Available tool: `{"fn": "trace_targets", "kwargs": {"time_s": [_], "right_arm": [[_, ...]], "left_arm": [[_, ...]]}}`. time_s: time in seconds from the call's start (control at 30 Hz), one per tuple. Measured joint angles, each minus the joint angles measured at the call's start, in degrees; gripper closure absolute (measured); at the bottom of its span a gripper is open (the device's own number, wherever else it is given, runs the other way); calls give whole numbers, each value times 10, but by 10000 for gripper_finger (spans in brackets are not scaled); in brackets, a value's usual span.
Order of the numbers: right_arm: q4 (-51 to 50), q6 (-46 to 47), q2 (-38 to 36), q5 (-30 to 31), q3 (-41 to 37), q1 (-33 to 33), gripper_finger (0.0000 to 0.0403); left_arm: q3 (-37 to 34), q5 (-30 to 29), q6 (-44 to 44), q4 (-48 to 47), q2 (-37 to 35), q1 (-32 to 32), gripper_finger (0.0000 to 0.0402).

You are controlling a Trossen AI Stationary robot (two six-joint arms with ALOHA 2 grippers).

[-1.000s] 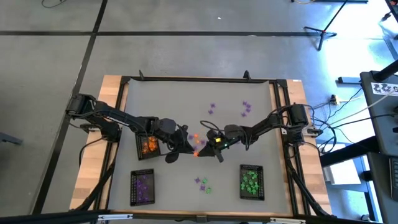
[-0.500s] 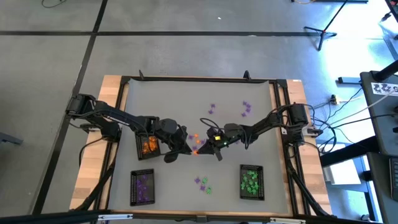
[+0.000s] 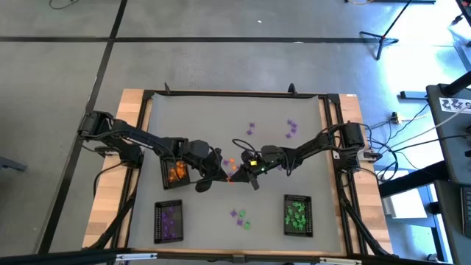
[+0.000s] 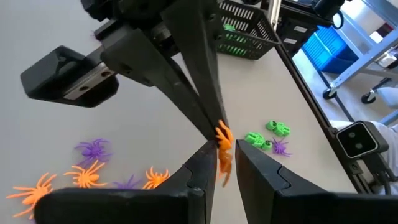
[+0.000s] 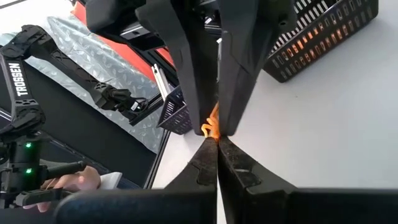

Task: Sort Halloween decoration
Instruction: Put the orange spider toy into the top black basket

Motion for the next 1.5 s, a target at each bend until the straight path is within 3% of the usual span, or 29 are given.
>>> {"fn": "trace_targets", "kwargs": {"time_s": [0.4, 0.87, 1.0, 1.17, 1.33, 1.5], "right_arm": [[-3, -4, 0, 6, 7, 0, 403], [-21, -29, 0, 0, 7, 0, 398], [-21, -45, 0, -11, 7, 2, 368], [-21, -44, 0, -38, 15, 1, 304], [-19, -42, 0, -60, 22, 1, 250], [-23, -42, 0, -59, 22, 2, 233]], "left_arm": [[0, -9, -34, -43, 0, 4, 347], [0, -4, -45, -37, 0, 5, 400], [0, 7, -46, -37, 0, 5, 401], [0, 11, -49, -76, -10, 11, 401], [0, -7, -64, -188, -59, 25, 401], [0, -64, -79, -327, -150, 19, 401]]}}
